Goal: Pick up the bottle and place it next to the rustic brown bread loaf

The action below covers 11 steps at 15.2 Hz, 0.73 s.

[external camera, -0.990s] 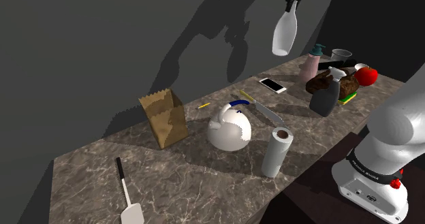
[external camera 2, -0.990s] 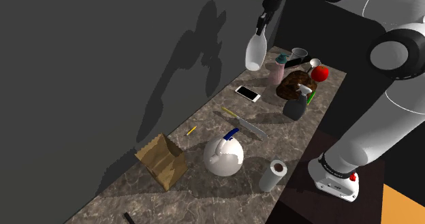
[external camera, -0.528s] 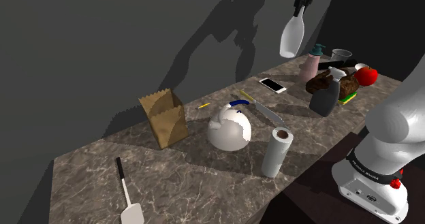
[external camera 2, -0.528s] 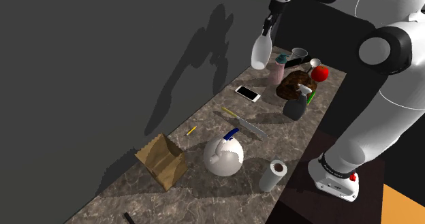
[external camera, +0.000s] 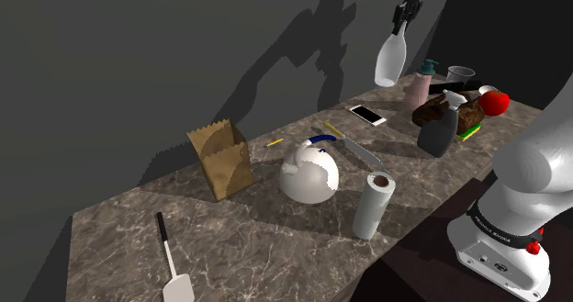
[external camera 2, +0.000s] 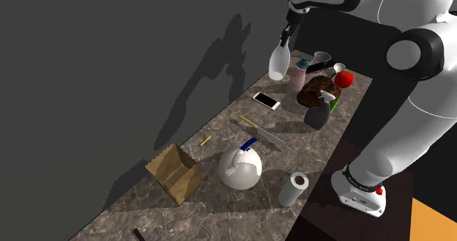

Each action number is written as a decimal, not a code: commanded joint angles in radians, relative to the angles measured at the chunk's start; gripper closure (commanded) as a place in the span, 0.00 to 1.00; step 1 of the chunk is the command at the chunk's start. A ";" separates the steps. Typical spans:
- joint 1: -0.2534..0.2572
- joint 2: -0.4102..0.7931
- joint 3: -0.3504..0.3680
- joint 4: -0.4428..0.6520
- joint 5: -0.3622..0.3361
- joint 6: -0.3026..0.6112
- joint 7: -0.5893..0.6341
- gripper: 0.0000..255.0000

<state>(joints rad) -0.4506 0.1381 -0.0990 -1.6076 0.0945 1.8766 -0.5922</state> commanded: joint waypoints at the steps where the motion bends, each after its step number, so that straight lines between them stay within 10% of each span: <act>1: 0.000 -0.005 0.000 -0.031 0.000 0.028 -0.002 1.00; 11: 0.002 0.005 0.002 -0.153 0.006 0.159 -0.013 1.00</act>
<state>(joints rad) -0.4491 0.1445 -0.0975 -1.7460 0.1001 2.0211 -0.6040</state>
